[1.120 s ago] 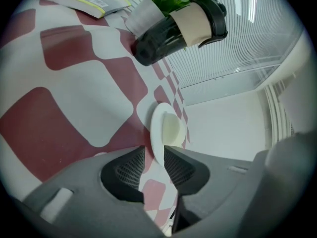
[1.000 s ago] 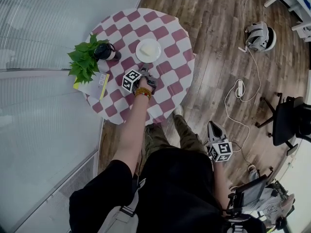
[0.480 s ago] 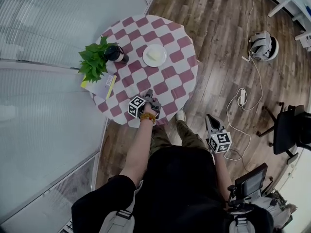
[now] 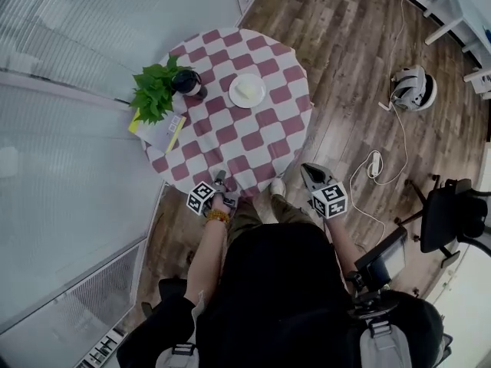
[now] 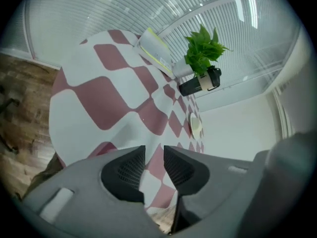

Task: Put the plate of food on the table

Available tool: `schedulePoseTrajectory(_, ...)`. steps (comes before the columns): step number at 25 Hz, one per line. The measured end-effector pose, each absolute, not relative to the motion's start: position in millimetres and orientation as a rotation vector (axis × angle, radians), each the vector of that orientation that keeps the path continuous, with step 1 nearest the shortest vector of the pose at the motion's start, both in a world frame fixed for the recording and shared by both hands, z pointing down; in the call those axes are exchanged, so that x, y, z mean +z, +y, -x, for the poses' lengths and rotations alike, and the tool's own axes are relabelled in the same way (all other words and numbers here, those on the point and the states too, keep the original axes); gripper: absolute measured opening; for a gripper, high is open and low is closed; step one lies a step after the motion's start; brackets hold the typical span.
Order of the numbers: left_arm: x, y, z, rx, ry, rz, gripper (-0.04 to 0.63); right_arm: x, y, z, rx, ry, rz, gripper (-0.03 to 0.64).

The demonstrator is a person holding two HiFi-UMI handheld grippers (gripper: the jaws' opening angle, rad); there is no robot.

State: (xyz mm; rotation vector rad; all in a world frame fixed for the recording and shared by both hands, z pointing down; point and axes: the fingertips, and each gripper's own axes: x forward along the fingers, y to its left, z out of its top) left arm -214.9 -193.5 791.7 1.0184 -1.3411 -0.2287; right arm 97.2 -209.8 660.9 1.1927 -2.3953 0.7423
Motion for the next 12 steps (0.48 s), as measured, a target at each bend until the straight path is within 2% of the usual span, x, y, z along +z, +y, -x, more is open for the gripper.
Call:
schedulePoseTrajectory(8, 723.5, -195.4, 235.8, -0.243, -1.37, -1.29, 0.101, 623.6, -256.6, -21.2, 0.548, -2.569, -0.898, 0.012)
schedulePoseTrajectory(12, 683.0, -216.8, 234.3, -0.138, -1.378, -1.526, 0.089, 592.2, -275.9, 11.9, 0.464, -2.661, -0.804, 0.012)
